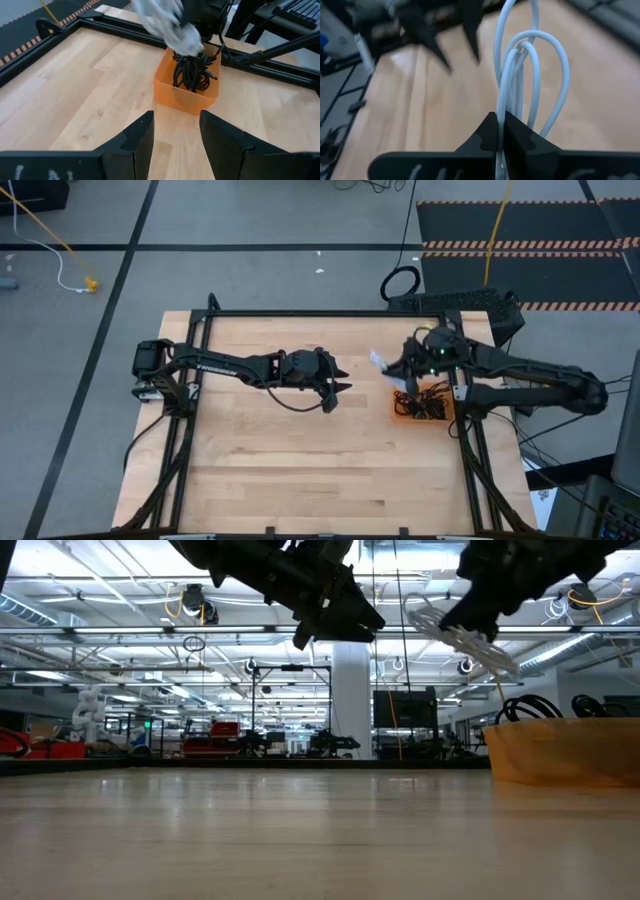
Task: Pick and place USB-C Cables
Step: Put the white charger cable into the orange bin
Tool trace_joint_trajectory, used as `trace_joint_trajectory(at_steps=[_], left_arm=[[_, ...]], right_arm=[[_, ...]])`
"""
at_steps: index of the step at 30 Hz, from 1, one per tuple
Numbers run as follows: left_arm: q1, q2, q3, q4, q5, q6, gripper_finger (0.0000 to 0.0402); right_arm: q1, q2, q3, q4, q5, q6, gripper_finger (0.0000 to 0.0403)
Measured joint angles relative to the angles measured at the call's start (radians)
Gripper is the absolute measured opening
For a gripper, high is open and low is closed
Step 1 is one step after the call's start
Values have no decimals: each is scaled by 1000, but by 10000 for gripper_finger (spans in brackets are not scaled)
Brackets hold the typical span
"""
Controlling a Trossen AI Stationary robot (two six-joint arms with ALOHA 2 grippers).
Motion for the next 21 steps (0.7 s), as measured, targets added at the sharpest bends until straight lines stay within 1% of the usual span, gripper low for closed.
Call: trace_joint_trajectory(at_steps=[4,10,15,21], left_arm=[[0,0,0,-3,0,-4,161],[0,0,0,-3,0,-8,161],[0,0,0,-3,0,-12,161],[0,0,0,-3,0,-13,161]], right_arm=[[46,-33,-41,-80,0,58,0],[90,-71,-43,-208,-1,137,0],[122,-101,-43,-370,0,203,0],[140,-115,-43,-547,2,233,0]])
